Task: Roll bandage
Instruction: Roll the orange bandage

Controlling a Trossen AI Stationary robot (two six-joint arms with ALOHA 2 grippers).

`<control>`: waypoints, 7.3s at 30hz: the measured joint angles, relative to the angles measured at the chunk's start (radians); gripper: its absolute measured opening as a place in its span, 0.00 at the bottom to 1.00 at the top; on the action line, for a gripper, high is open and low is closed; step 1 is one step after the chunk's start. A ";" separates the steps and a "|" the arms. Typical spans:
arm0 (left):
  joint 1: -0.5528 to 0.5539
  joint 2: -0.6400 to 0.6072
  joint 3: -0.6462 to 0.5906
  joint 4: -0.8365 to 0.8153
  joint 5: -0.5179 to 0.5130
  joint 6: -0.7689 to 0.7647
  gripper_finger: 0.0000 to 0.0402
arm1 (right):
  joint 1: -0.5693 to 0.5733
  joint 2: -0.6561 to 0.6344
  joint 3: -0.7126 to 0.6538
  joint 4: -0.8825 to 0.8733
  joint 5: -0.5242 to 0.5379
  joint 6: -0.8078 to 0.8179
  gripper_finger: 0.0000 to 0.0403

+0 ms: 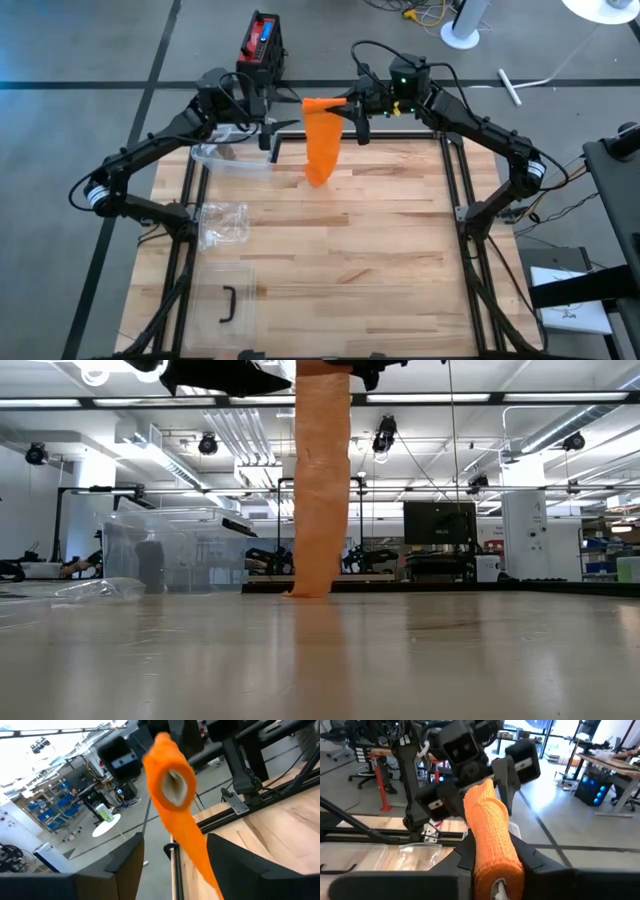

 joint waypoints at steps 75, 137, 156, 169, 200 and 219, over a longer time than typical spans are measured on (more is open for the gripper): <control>0.018 0.162 -0.061 0.442 0.001 -0.354 0.00 | 0.001 0.005 0.021 0.255 -0.084 0.133 0.13; -0.011 0.087 0.329 -0.347 -0.265 -0.072 0.00 | -0.005 0.173 0.144 0.084 0.118 -0.093 0.14; -0.029 0.060 0.324 -0.369 -0.335 -0.016 0.05 | -0.004 0.164 0.148 0.062 0.169 -0.163 0.13; -0.068 0.061 0.324 -0.344 -0.294 -0.034 0.39 | -0.003 0.165 0.148 0.038 0.168 -0.242 0.14; -0.036 0.067 0.313 -0.474 -0.294 -0.020 0.07 | 0.020 0.143 0.143 0.009 0.107 -0.264 0.13; -0.027 0.030 0.306 -0.477 -0.325 -0.003 0.17 | 0.016 0.126 0.143 -0.006 0.113 -0.304 0.13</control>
